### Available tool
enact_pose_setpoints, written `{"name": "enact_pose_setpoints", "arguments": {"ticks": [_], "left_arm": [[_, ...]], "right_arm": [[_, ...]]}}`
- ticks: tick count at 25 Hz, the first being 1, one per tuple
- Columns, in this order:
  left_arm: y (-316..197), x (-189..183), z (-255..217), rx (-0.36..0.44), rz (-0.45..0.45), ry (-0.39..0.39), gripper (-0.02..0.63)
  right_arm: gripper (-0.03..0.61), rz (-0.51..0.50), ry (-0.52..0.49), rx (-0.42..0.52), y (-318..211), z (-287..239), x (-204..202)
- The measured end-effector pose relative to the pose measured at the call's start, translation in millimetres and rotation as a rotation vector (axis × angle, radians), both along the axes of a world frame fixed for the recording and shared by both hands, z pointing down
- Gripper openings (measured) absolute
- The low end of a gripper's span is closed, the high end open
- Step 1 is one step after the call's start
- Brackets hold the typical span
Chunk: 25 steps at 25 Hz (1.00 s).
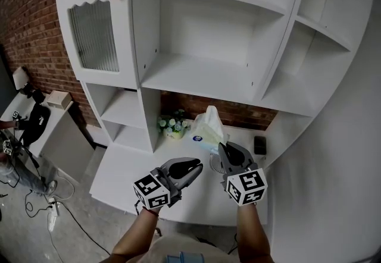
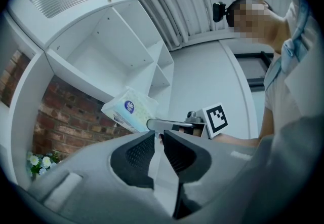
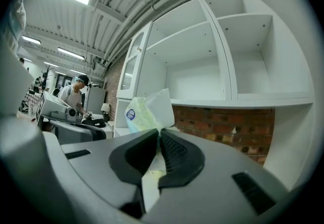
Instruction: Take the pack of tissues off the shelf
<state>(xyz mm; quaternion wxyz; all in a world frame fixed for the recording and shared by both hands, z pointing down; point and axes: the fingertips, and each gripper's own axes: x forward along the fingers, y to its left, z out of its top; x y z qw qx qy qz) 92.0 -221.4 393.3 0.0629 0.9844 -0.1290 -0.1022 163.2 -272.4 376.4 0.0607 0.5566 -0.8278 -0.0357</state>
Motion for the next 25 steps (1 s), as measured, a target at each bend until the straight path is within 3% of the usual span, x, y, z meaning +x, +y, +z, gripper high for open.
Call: {"name": "enact_pose_setpoints", "arguments": {"ticks": [25], "left_arm": [[4.2,3.8,58.2,-0.087,-0.024,-0.087,0.060]], "right_arm": [[0.026,-0.004,-0.044,-0.172,9.6,91.4,2.7]]}}
